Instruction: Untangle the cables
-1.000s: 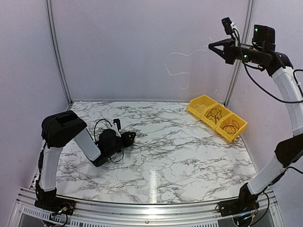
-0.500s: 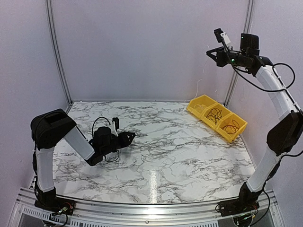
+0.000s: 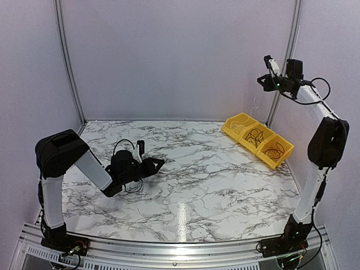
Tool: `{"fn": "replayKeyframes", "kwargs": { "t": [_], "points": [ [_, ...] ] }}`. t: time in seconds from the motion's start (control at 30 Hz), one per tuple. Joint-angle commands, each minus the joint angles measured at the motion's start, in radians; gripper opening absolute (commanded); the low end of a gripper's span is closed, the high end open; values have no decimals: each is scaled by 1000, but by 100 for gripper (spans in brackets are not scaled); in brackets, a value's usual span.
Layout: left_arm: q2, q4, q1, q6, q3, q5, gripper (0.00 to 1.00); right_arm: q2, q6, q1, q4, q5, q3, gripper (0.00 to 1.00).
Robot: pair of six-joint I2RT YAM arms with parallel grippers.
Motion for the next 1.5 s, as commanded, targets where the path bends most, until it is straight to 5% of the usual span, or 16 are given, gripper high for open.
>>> {"fn": "replayKeyframes", "kwargs": {
  "t": [0.0,0.7,1.07,1.47],
  "points": [
    [-6,-9,-6,-2,-8,16,27,68,68,-56,50,-16,77,0],
    [33,-9,-19,-15,7,15,27,384,83,-51,-48,-172,108,0],
    [35,-10,-24,-14,0,16,27,485,44,9,-85,-97,131,0],
    [-23,-74,-21,49,16,16,27,372,9,10,-163,-16,76,37]
  ]
}}
